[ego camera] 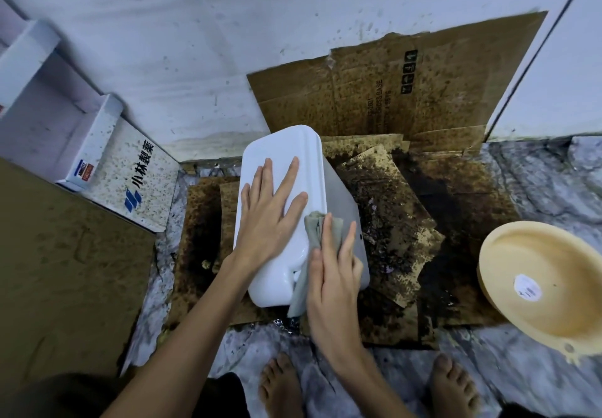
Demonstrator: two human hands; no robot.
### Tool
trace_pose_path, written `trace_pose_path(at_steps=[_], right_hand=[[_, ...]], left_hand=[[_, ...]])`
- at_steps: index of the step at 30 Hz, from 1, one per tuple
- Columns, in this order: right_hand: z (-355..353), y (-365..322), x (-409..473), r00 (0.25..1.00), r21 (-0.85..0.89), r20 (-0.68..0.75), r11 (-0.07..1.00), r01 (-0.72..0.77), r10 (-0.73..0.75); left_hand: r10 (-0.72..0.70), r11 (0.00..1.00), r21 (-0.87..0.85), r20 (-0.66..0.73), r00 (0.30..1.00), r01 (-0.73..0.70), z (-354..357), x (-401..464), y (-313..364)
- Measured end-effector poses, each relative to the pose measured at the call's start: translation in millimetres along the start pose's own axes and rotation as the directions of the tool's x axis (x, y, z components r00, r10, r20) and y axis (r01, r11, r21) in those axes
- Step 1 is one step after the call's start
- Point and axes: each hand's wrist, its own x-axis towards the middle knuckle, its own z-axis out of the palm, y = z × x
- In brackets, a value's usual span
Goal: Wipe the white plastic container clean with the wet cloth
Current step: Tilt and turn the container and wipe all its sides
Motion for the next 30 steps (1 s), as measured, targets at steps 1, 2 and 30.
trace_pose_path(at_steps=[1,2,30], right_hand=[[-2.3,1.0,9.8,1.0,-0.006,-0.018,1.0,-0.005,0.004],[-4.2,0.9,21.4,1.0,-0.012,-0.026,1.0,-0.018,0.018],[5.8,-5.4,61.2,0.978,0.042,-0.052,0.979,-0.201,0.203]], left_hand=[[0.001,1.0,0.001,0.004,1.0,-0.001,0.1,0.2,0.9],[0.002,1.0,0.001,0.005,1.0,-0.002,1.0,0.5,1.9],[-0.016,1.0,0.013,0.018,1.0,0.016,1.2,0.5,4.3]])
